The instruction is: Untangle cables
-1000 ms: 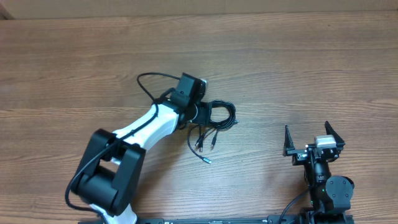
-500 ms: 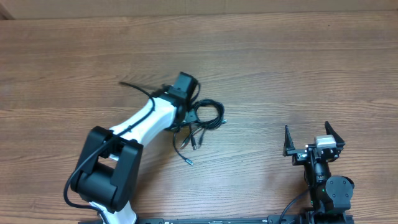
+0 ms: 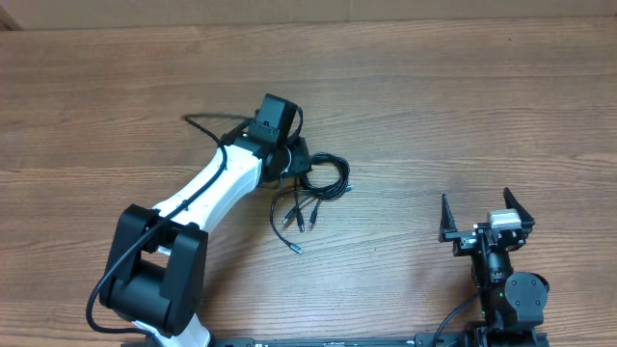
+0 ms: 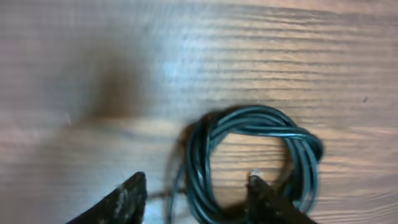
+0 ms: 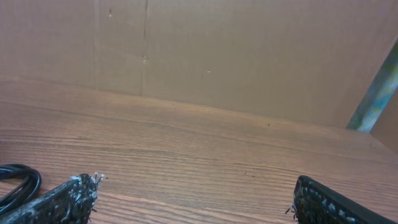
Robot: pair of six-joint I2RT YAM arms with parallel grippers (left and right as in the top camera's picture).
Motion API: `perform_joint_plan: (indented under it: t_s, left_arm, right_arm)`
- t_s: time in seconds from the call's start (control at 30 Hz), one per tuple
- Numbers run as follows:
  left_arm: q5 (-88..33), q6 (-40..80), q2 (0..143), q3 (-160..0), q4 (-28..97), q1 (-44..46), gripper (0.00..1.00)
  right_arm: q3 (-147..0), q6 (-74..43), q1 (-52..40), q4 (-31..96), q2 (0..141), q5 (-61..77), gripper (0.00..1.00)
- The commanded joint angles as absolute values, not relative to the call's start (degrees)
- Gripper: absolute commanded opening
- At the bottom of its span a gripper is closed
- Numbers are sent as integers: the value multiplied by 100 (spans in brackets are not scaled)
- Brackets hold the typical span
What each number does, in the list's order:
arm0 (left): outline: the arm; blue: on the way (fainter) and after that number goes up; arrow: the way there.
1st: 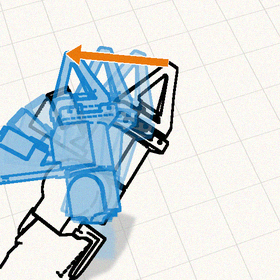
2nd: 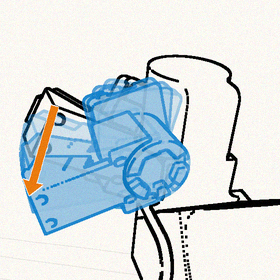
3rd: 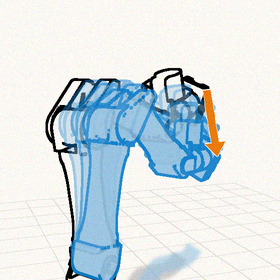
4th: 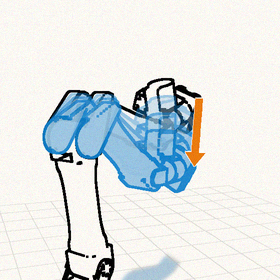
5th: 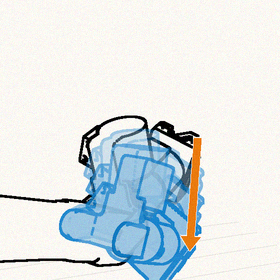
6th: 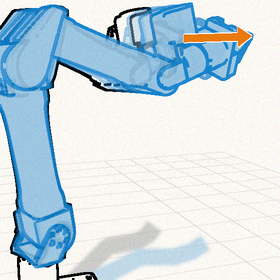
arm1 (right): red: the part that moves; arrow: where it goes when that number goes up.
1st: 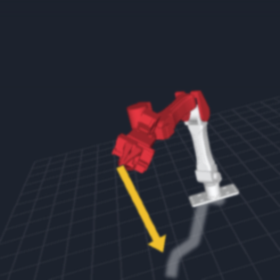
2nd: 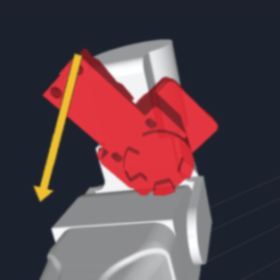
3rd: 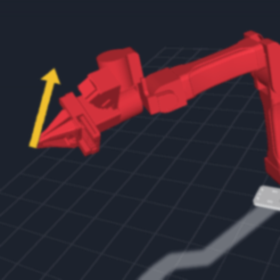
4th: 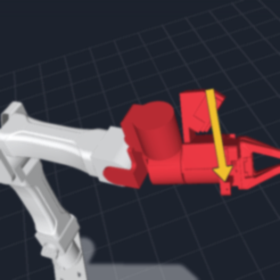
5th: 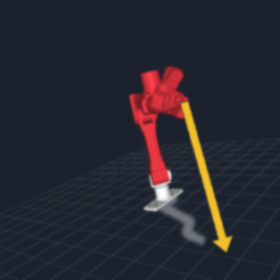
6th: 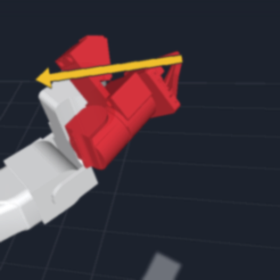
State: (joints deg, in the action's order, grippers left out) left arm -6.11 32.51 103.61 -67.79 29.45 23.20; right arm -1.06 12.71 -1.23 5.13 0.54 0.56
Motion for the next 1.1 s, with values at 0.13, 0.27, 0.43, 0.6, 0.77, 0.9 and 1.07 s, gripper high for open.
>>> perform_joint_plan:
  t_s: [0.13,0.27,0.43,0.6,0.77,0.9,1.07]
  left_arm:
    - [-178,1470,10899,-6884,2823,2467,49]
    - [-307,1321,11056,-6884,2759,2558,48]
    - [-187,1328,11327,-6884,2783,2639,25]
    - [110,1570,11454,-6893,2989,2596,4]
    - [1194,3280,10971,-7511,4244,2349,4]
    - [862,5487,10604,-7977,5201,2161,4]
    - [-777,7832,10457,-8007,5610,2119,52]
  right_arm:
    - [-47,1293,-143,480,16,5,100]
    - [-47,1293,-143,480,16,5,100]
    - [-47,1293,-143,480,16,5,100]
    - [-47,1293,-143,480,16,5,100]
    - [-47,1293,-143,480,16,5,100]
    - [-47,1293,-143,480,16,5,100]
    - [-47,1293,-143,480,16,5,100]
